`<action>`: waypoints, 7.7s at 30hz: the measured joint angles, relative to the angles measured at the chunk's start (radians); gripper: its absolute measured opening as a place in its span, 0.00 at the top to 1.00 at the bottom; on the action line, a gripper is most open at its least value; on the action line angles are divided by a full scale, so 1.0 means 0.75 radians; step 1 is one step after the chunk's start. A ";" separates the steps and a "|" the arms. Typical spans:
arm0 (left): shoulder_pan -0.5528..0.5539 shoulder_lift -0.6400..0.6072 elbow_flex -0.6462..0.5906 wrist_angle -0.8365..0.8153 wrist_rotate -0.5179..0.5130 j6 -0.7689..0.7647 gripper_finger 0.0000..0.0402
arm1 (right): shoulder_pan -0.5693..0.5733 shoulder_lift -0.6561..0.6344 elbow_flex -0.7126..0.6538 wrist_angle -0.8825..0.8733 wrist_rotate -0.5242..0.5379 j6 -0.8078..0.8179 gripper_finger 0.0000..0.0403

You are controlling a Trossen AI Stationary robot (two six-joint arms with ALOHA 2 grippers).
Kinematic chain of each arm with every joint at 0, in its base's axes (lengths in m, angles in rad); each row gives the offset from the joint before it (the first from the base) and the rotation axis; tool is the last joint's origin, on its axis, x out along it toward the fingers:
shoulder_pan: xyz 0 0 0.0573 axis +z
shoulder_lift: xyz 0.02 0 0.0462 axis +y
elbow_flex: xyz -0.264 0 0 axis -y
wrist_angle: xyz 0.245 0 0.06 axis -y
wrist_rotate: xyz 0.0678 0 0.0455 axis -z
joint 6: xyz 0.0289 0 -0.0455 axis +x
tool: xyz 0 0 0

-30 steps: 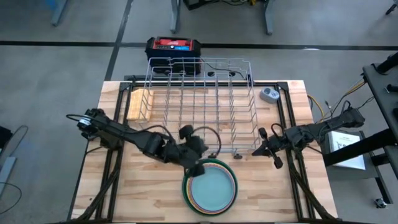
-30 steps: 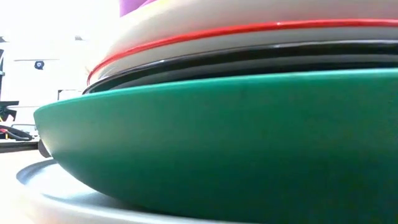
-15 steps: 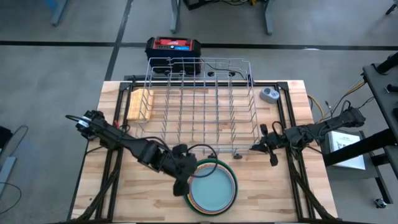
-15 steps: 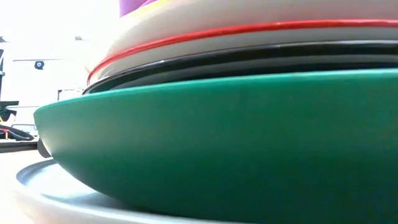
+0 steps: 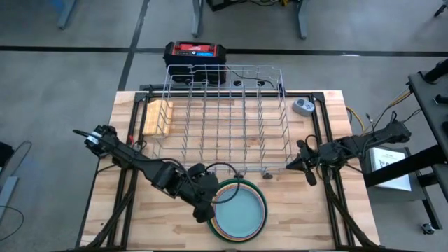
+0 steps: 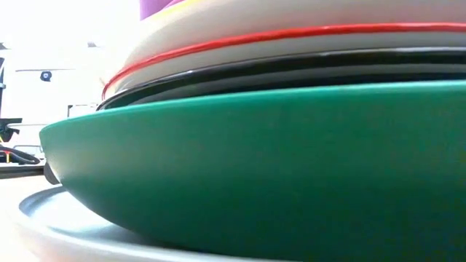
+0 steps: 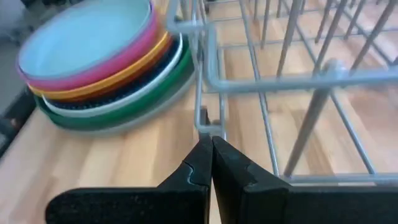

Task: Sort dishes
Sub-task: Adjust the dishwasher rack, then put the blue plate into the dishwasher rack

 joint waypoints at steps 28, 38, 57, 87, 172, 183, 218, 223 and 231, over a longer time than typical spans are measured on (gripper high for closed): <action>-0.035 0.282 0.000 0.040 -0.008 -0.280 1.00 | 0.081 -0.009 0.152 0.030 0.015 -0.059 1.00; -0.031 0.312 0.000 0.035 0.026 -0.328 0.92 | 0.081 -0.008 0.191 0.029 0.176 -0.096 1.00; -0.023 0.328 0.000 0.023 -0.022 -0.411 0.72 | 0.081 -0.006 0.190 0.030 0.178 -0.144 1.00; -0.023 0.329 -0.017 0.004 -0.173 -0.431 0.72 | 0.080 -0.006 0.189 0.031 0.248 -0.165 1.00; -0.038 0.329 -0.024 0.124 -0.318 -0.288 0.96 | 0.081 -0.006 0.187 0.031 0.248 -0.172 1.00; -0.054 0.314 0.068 0.012 -0.385 -0.271 0.96 | 0.081 -0.006 0.187 0.031 0.248 -0.172 1.00; -0.047 0.400 0.092 0.004 -0.280 -0.354 0.67 | 0.080 0.124 0.182 0.039 0.248 -0.163 1.00; -0.047 0.466 0.096 0.003 -0.269 -0.354 0.57 | 0.081 0.130 0.182 0.041 0.248 -0.147 1.00; -0.044 0.520 0.098 -0.075 -0.240 -0.351 0.55 | 0.081 0.131 0.181 0.041 0.248 -0.146 1.00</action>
